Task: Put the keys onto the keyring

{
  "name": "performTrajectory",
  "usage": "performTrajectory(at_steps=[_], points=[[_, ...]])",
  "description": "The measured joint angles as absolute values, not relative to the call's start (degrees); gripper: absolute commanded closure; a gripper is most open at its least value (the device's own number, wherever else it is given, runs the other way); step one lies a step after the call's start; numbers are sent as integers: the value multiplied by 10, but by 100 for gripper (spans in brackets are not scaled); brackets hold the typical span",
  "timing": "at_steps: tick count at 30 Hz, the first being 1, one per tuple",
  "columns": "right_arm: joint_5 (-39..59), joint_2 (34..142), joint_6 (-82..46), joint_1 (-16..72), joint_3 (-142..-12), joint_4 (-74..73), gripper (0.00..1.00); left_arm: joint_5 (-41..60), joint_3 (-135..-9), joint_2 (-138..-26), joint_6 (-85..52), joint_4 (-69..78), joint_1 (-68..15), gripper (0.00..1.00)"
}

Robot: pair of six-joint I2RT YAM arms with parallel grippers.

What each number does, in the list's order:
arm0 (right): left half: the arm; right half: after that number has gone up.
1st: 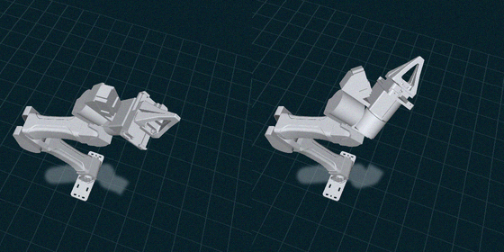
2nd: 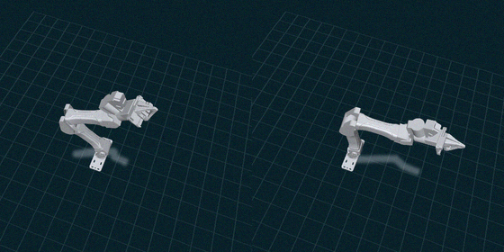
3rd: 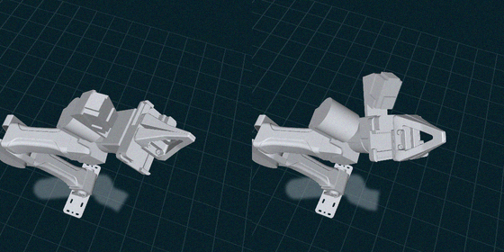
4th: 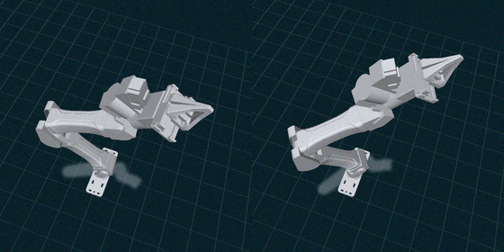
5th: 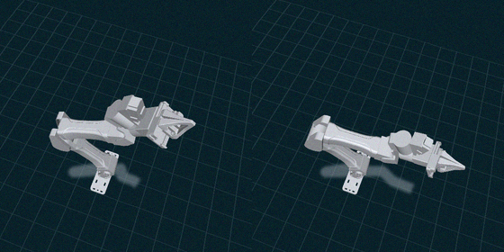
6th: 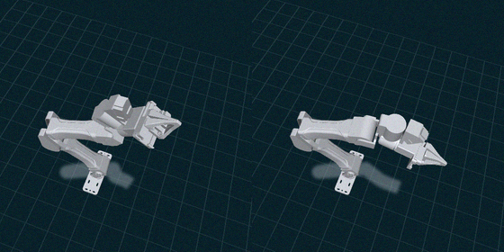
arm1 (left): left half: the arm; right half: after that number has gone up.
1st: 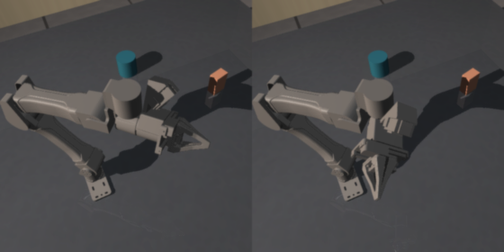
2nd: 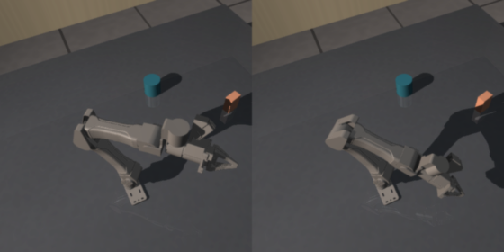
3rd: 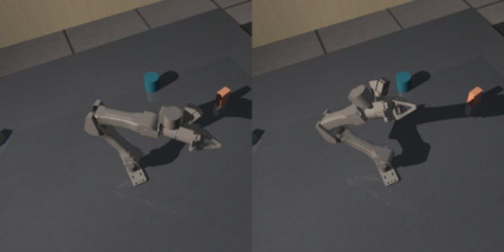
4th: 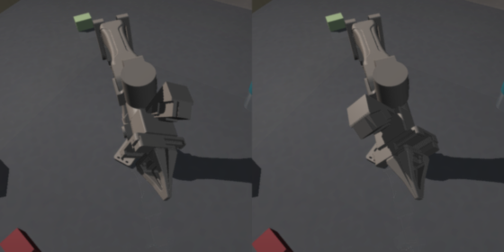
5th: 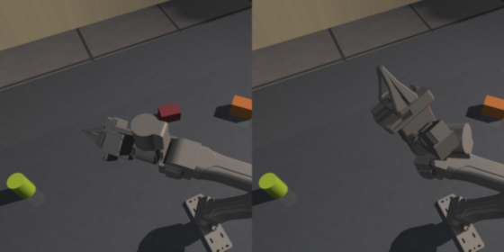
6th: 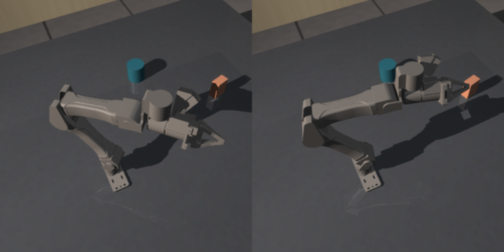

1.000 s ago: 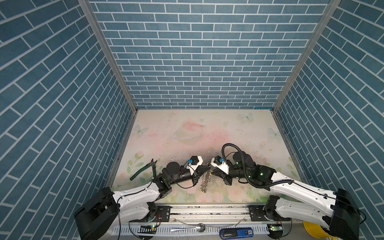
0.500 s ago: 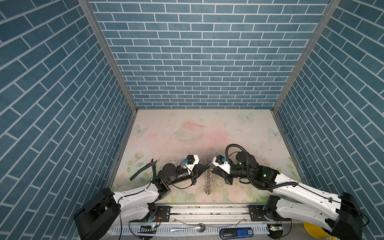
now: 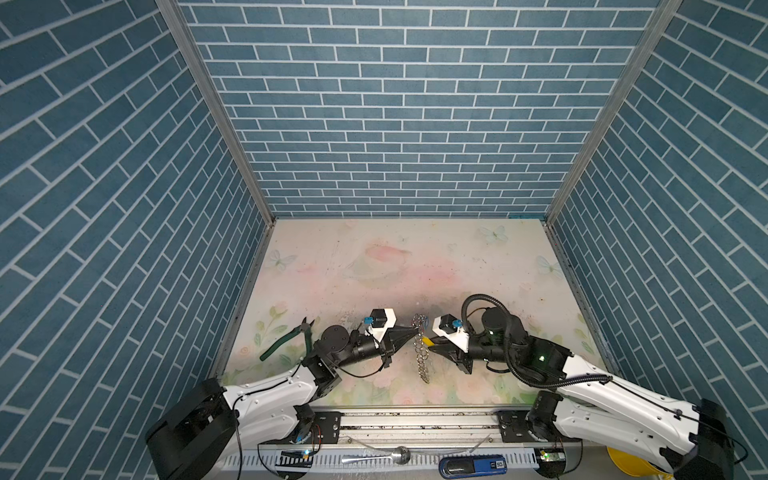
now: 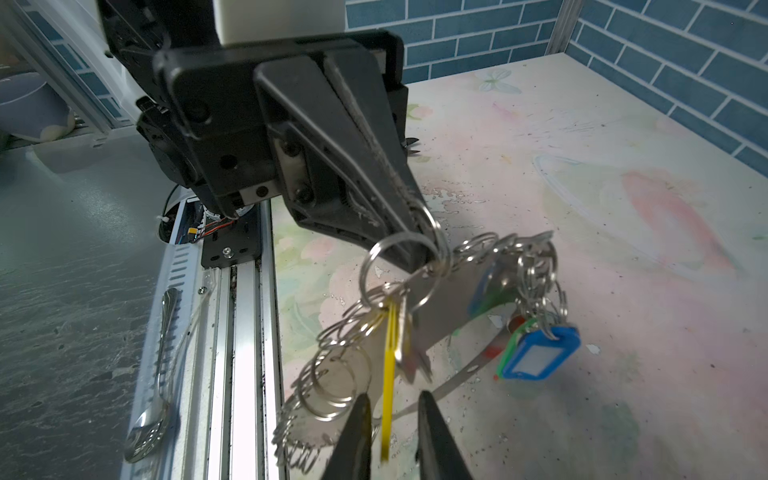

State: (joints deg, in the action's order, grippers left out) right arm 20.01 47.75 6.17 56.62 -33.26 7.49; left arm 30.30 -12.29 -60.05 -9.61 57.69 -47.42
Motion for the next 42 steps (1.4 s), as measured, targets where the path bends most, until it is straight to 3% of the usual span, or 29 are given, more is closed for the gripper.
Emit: performTrajectory(at_steps=[11, 28, 36, 42], points=[[173, 430, 63, 566, -333, 77, 84, 366, -134, -603, -70, 559, -474, 100], [264, 467, 62, 566, -333, 38, 89, 436, -142, -638, -72, 564, -474, 100], [268, 477, 58, 566, -333, 40, 100, 451, -142, -647, -81, 568, -472, 100], [266, 481, 61, 566, -345, 75, 100, 451, -147, -645, -70, 545, -473, 86]])
